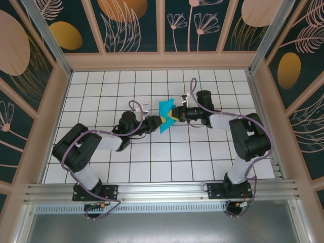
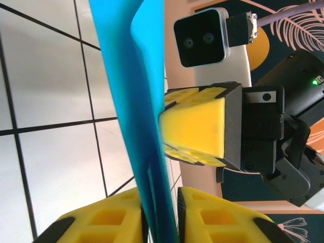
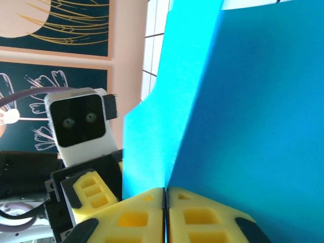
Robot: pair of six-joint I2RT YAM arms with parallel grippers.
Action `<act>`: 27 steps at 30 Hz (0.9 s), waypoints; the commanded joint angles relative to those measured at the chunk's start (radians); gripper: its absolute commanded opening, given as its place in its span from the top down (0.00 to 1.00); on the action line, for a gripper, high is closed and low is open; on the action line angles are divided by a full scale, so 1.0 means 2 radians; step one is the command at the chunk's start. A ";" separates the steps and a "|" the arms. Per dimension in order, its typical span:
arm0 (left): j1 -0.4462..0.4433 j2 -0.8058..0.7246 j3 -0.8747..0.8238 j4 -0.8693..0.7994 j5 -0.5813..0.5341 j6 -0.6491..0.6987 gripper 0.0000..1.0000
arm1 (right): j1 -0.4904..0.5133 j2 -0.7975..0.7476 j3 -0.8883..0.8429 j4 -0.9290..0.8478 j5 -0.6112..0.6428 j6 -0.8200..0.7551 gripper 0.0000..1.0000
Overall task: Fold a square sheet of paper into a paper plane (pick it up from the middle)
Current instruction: Turn over the paper at the center of the table.
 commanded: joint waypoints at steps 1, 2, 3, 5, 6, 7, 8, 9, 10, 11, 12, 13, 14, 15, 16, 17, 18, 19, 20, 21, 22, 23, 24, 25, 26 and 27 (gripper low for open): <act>0.003 -0.028 0.020 -0.065 -0.020 0.046 0.83 | -0.009 -0.034 0.003 -0.056 0.038 -0.037 0.78; 0.003 -0.036 0.026 -0.094 -0.028 0.062 0.85 | -0.011 -0.041 0.005 -0.076 0.057 -0.048 0.73; 0.003 -0.043 0.031 -0.127 -0.037 0.079 0.86 | -0.012 -0.049 0.005 -0.090 0.075 -0.055 0.69; 0.003 -0.059 0.056 -0.225 -0.072 0.126 0.89 | -0.012 -0.069 0.004 -0.122 0.126 -0.072 0.62; 0.003 -0.065 0.068 -0.269 -0.091 0.148 0.89 | -0.012 -0.078 0.002 -0.134 0.149 -0.078 0.59; 0.003 -0.072 0.082 -0.318 -0.115 0.171 0.90 | -0.012 -0.089 0.000 -0.148 0.175 -0.083 0.56; 0.002 -0.078 0.094 -0.358 -0.136 0.190 0.90 | -0.012 -0.098 -0.003 -0.157 0.197 -0.086 0.52; 0.002 -0.084 0.109 -0.395 -0.162 0.209 0.90 | -0.012 -0.107 -0.007 -0.166 0.222 -0.090 0.50; 0.001 -0.090 0.124 -0.434 -0.190 0.226 0.90 | -0.012 -0.118 -0.012 -0.175 0.245 -0.093 0.48; -0.001 -0.094 0.137 -0.470 -0.217 0.240 0.90 | -0.012 -0.126 -0.016 -0.182 0.268 -0.094 0.45; -0.004 -0.097 0.152 -0.511 -0.255 0.255 0.90 | -0.012 -0.135 -0.022 -0.188 0.290 -0.094 0.43; -0.009 -0.098 0.169 -0.548 -0.291 0.266 0.90 | -0.012 -0.144 -0.028 -0.193 0.310 -0.095 0.40; -0.017 -0.097 0.186 -0.582 -0.328 0.276 0.90 | -0.012 -0.153 -0.034 -0.197 0.330 -0.096 0.37; -0.025 -0.094 0.197 -0.608 -0.363 0.284 0.90 | -0.012 -0.160 -0.039 -0.199 0.345 -0.096 0.35; -0.035 -0.088 0.221 -0.640 -0.403 0.291 0.90 | -0.012 -0.168 -0.046 -0.199 0.355 -0.097 0.30; -0.045 -0.078 0.239 -0.669 -0.440 0.297 0.90 | -0.012 -0.175 -0.054 -0.196 0.360 -0.100 0.26; -0.052 -0.069 0.254 -0.692 -0.469 0.300 0.90 | -0.012 -0.181 -0.060 -0.194 0.363 -0.103 0.23; -0.061 -0.056 0.270 -0.719 -0.501 0.302 0.90 | -0.012 -0.186 -0.065 -0.192 0.367 -0.104 0.20; -0.068 -0.041 0.286 -0.743 -0.533 0.303 0.90 | -0.011 -0.191 -0.070 -0.192 0.370 -0.105 0.17; -0.074 -0.028 0.299 -0.763 -0.555 0.303 0.90 | -0.012 -0.194 -0.073 -0.193 0.374 -0.106 0.15; -0.081 -0.011 0.315 -0.785 -0.575 0.300 0.89 | -0.012 -0.198 -0.076 -0.195 0.381 -0.106 0.14; -0.086 0.006 0.329 -0.800 -0.588 0.296 0.89 | -0.013 -0.201 -0.080 -0.196 0.387 -0.104 0.13; -0.089 0.019 0.337 -0.807 -0.592 0.293 0.89 | -0.014 -0.203 -0.083 -0.198 0.390 -0.103 0.12; -0.093 0.040 0.344 -0.809 -0.588 0.290 0.89 | -0.016 -0.204 -0.086 -0.198 0.394 -0.101 0.12; -0.097 0.054 0.350 -0.805 -0.578 0.289 0.88 | -0.017 -0.206 -0.090 -0.197 0.395 -0.097 0.12; -0.100 0.065 0.356 -0.801 -0.571 0.287 0.87 | -0.019 -0.207 -0.094 -0.196 0.396 -0.093 0.12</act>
